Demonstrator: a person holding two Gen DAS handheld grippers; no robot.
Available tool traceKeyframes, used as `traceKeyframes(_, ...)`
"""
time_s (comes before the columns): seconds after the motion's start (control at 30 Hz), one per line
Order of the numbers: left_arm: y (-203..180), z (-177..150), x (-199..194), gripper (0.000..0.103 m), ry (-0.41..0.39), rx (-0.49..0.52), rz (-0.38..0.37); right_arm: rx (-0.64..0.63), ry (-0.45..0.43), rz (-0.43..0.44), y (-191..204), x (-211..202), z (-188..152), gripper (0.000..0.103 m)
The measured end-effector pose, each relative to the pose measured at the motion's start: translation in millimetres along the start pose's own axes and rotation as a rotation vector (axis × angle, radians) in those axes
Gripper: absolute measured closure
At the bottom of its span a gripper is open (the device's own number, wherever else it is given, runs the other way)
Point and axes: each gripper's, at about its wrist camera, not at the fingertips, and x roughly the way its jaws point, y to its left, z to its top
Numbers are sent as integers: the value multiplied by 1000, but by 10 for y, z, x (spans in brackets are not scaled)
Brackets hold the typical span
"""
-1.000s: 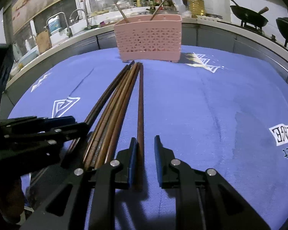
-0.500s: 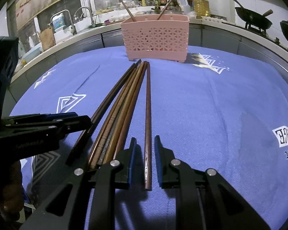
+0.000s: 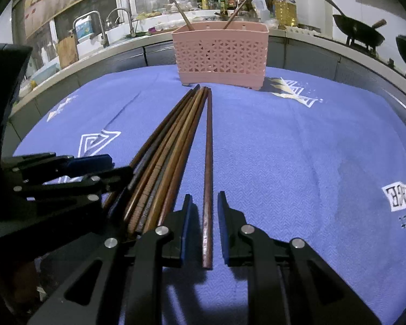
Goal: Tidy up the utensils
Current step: 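Close the left tool on a chopstick while the right tool grasps another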
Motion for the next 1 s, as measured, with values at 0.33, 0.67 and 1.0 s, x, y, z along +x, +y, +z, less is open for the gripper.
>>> traceKeyframes(0.33, 363, -320, -242, 95, 41, 37, -57, 51, 81, 19, -325, -241, -184, 96)
traceKeyframes(0.67, 444, 17, -59, 76, 130, 47, -144, 72, 189, 101, -460, -12, 188, 77)
traceKeyframes(1.0, 317, 890, 578, 79, 139, 129, -85, -18, 233, 99, -343, 813, 1086, 72)
